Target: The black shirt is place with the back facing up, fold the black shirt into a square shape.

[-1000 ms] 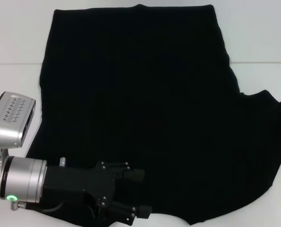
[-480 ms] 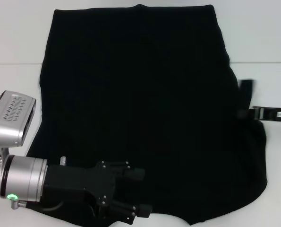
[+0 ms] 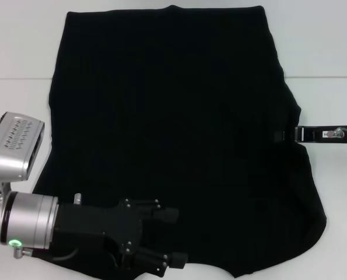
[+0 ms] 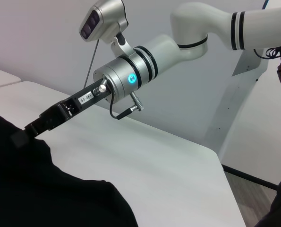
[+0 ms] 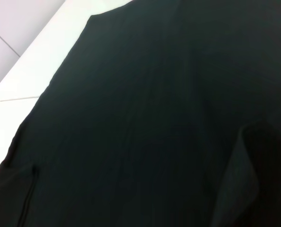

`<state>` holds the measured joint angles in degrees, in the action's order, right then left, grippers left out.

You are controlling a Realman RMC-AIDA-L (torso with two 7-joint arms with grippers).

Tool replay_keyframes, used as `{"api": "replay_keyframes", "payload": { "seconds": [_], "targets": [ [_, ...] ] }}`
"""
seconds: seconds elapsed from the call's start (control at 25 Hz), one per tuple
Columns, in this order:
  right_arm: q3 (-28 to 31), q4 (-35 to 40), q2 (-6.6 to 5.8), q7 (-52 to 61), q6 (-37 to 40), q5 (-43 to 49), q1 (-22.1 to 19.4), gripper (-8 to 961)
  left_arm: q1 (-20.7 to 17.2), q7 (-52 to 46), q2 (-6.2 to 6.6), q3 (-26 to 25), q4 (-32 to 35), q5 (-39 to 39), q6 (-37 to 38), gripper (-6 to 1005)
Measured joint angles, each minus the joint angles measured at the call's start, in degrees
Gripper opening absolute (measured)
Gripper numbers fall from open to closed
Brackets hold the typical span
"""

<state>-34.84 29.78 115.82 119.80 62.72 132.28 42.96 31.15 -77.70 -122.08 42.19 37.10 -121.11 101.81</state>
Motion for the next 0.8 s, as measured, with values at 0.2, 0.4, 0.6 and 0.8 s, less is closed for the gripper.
{"api": "replay_keyframes", "payload": {
  "seconds": [0.2, 0.4, 0.6, 0.8],
  "targets": [
    [-0.09, -0.15, 0.25, 1.7, -0.87, 0.0, 0.47, 122, 0.05, 0.0, 0.02, 0.0, -0.04, 0.0, -0.04, 911],
    [-0.66, -0.19, 0.6, 3.99, -1.01, 0.0, 0.94, 131, 0.21, 0.0, 0.09, 0.0, -0.04, 0.0, -0.11, 910],
    [-2.92, 0.04, 0.67, 7.01, -1.42, 0.0, 1.3, 140, 0.26, 0.0, 0.17, 0.0, 0.03, 0.0, -0.22, 909],
    [-3.12, 0.2, 0.77, 7.69, -0.97, -0.23, 1.84, 149, 0.31, 0.0, 0.17, 0.0, 0.05, 0.0, -0.28, 909]
  ]
}}
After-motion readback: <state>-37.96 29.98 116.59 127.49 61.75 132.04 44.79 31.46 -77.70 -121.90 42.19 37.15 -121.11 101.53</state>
